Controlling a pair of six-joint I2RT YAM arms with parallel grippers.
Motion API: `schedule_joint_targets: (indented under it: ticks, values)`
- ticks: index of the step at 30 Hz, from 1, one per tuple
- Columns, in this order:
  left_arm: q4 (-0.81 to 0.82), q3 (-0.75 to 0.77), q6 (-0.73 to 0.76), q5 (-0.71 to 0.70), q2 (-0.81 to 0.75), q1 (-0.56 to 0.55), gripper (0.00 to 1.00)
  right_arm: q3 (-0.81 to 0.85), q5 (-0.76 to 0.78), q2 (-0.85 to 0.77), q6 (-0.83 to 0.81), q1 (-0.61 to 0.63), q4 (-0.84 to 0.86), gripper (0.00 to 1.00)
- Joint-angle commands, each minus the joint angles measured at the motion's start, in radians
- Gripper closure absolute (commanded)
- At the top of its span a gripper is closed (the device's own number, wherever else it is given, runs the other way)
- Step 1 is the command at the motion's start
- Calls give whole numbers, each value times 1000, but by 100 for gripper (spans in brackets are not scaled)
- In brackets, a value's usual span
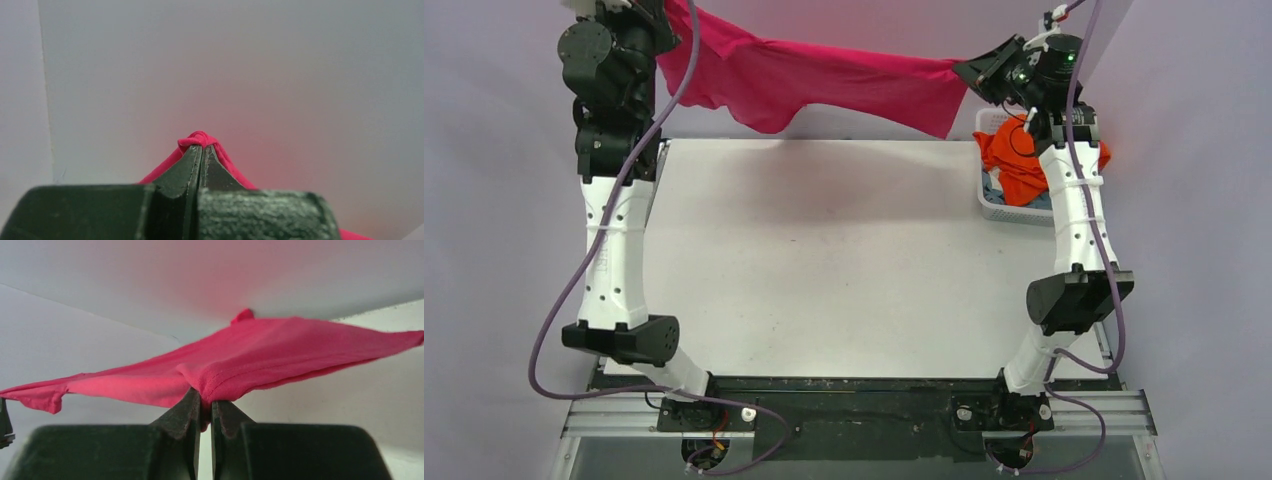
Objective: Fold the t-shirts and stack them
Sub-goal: Flatten out the tshirt
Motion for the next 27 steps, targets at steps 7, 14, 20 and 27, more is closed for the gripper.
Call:
schedule_joint_targets:
  ticks: [7, 14, 20, 27]
  values:
    - [400, -1139, -158, 144, -465, 12, 100, -515, -72, -29, -73, -2, 66, 100]
    - [310, -1517, -327, 177, -631, 11, 100, -767, -41, 18, -119, -1, -10, 100]
    - [190, -1709, -471, 186, -720, -23, 100, -920, -4, 18, -103, -1, -24, 100]
    - [-141, -1827, -592, 106, -963, -80, 100, -1056, 62, -74, -121, 0, -89, 100]
